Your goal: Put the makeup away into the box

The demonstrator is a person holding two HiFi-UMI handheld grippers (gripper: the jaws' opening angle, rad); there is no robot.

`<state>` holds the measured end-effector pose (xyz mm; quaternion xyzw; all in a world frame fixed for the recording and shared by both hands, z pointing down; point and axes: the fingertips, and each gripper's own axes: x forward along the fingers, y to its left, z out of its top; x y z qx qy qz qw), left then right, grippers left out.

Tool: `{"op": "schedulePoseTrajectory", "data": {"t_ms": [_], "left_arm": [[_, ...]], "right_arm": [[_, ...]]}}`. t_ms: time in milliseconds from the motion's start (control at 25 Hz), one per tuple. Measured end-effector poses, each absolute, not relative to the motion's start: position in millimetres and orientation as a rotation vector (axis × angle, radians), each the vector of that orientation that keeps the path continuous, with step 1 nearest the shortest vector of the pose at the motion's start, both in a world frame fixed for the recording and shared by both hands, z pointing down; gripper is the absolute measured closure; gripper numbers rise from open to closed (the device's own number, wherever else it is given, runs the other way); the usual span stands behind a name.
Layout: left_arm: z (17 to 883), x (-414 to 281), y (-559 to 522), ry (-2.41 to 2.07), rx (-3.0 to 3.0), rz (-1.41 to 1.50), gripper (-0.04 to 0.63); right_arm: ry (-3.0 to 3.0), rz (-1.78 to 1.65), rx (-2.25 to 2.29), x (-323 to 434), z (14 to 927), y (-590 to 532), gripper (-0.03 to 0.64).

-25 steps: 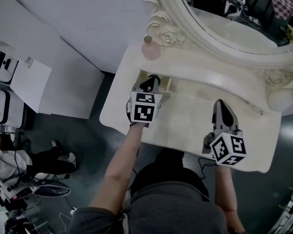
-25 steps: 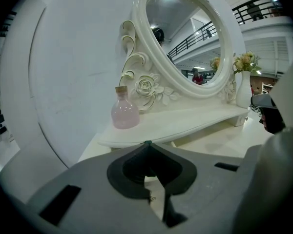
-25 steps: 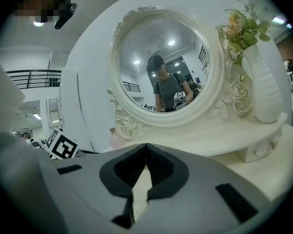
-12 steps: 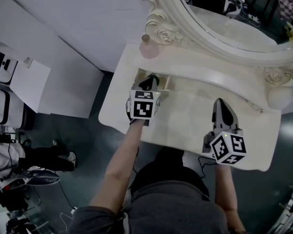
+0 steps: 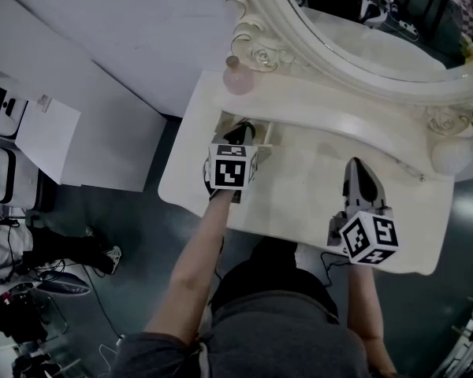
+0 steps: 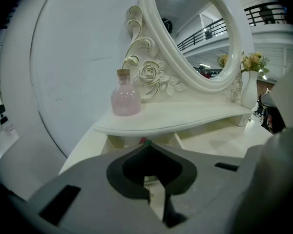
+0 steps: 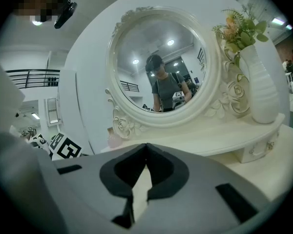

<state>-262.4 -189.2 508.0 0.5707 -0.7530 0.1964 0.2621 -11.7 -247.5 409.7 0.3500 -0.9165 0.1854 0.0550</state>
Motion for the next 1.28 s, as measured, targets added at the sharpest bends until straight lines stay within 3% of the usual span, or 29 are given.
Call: {"op": "schedulePoseTrajectory", "data": {"t_ms": [1280], "left_arm": [[476.9, -251.9, -185.0, -2.068, 1.618, 0.434, 0.557]], "right_arm": [[-2.805, 0.554, 1.052, -10.4, 402.8, -242.7, 0.614]]}}
